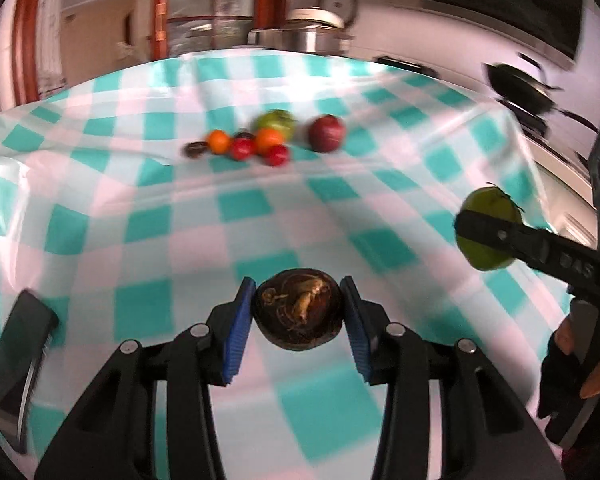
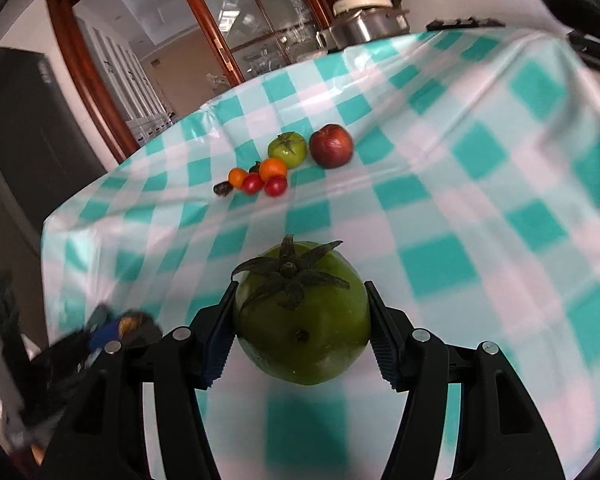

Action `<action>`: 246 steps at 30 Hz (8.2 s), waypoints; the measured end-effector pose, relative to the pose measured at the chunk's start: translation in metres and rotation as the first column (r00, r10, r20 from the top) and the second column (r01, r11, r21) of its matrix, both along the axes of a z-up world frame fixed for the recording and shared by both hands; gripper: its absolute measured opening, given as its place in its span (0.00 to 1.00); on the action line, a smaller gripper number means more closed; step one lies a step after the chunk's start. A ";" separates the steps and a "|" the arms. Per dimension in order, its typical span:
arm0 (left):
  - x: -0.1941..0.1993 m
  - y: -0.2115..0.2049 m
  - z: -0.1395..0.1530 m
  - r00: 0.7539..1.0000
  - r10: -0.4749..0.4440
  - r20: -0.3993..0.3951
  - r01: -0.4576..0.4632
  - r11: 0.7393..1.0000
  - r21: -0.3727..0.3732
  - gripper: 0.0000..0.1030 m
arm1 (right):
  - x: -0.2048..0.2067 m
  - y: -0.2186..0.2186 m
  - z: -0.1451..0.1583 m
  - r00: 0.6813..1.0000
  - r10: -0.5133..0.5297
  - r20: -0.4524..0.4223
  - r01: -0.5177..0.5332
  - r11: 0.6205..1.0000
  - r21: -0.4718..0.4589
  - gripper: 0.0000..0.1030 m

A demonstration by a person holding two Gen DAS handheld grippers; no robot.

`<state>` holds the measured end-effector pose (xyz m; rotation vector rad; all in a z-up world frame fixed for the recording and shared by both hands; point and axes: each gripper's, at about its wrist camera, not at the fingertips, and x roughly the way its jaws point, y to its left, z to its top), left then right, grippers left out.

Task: Organize fruits
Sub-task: 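Carry both fruits into the white purple-rimmed bin and open both tools to drop them, then move both open tools back over the fruit on the table, then grasp a small red tomato with the right tool while the left tool grasps another red tomato, then carry both red tomatoes into the white bin and open both tools to release them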

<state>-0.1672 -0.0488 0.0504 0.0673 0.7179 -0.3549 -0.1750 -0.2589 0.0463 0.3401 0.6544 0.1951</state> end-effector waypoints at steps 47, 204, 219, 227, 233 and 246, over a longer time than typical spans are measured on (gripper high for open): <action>-0.176 -0.358 -0.245 0.442 -0.616 -0.652 0.886 0.414 0.209 0.47 | -0.191 -0.221 -0.269 0.558 -0.373 -0.742 0.218 0.928 -0.302 0.57; 0.068 0.068 -0.012 0.991 0.135 -0.013 -0.135 0.978 -0.158 0.33 | 0.076 0.044 -0.030 0.999 -0.006 -0.040 0.012 0.989 0.147 0.33; -0.053 0.009 -0.001 0.995 -0.089 0.046 0.092 0.992 -0.085 0.33 | -0.083 -0.011 -0.014 1.000 0.005 0.003 -0.005 1.000 -0.011 0.33; -0.111 -0.095 -0.001 0.910 -0.413 0.046 0.412 0.911 0.028 0.33 | -0.152 -0.085 -0.016 0.995 -0.104 0.009 0.104 0.992 -0.066 0.33; -0.144 -0.181 -0.026 0.785 -0.617 -0.053 0.619 0.779 0.100 0.34 | -0.209 -0.157 -0.046 0.961 -0.271 -0.057 0.265 0.959 -0.097 0.33; -0.170 -0.336 -0.146 0.553 -0.716 -0.426 0.832 0.499 0.242 0.33 | -0.204 -0.239 -0.153 0.808 -0.430 -0.403 0.376 0.903 -0.209 0.33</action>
